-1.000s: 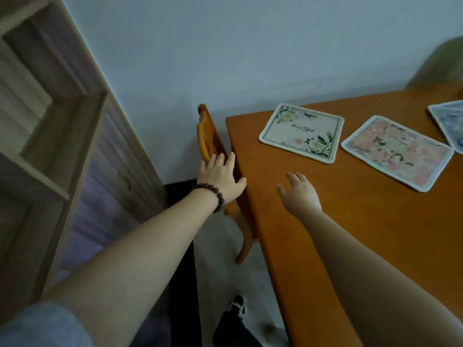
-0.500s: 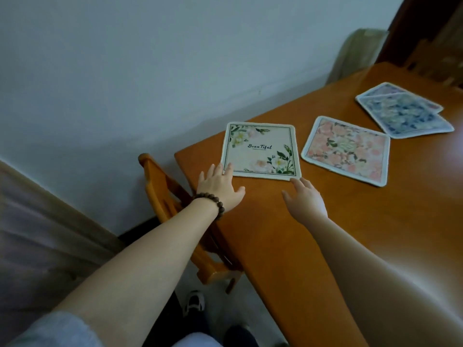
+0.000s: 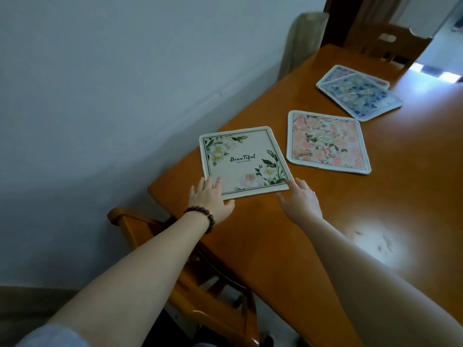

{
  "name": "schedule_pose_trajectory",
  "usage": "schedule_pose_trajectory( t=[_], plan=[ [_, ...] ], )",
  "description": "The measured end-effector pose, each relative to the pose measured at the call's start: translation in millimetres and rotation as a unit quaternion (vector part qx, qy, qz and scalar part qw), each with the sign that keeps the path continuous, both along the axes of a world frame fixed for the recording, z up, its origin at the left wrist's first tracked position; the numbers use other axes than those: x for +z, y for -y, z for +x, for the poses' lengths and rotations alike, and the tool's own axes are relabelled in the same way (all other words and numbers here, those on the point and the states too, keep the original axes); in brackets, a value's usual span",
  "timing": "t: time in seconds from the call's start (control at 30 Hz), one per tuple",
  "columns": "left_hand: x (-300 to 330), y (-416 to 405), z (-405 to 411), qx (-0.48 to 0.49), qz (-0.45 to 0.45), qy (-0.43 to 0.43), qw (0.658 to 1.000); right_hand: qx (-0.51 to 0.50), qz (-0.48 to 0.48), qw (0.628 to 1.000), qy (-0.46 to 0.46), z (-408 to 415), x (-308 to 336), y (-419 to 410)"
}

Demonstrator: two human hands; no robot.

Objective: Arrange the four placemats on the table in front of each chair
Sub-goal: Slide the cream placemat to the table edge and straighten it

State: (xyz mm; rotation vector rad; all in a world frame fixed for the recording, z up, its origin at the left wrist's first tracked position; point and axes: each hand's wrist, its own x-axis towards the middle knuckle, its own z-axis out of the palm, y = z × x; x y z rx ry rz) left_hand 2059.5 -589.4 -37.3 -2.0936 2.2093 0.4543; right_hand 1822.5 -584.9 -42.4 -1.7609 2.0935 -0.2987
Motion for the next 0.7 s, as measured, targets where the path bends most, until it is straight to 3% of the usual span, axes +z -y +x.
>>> schedule_pose_trajectory(
  t=[0.37, 0.53, 0.7],
  plan=[
    [-76, 49, -3, -0.043, 0.014, 0.017, 0.999, 0.13, 0.074, 0.985, -0.084, 17, -63, 58],
    [-104, 65, -4, -0.042, 0.05, 0.015, 0.998, 0.151, 0.083, 0.979, -0.111, 2, -88, 81],
    [-119, 74, -4, -0.033, 0.032, 0.01, 0.999, 0.171, 0.073, 0.976, -0.11, -5, -97, 102]
  ],
)
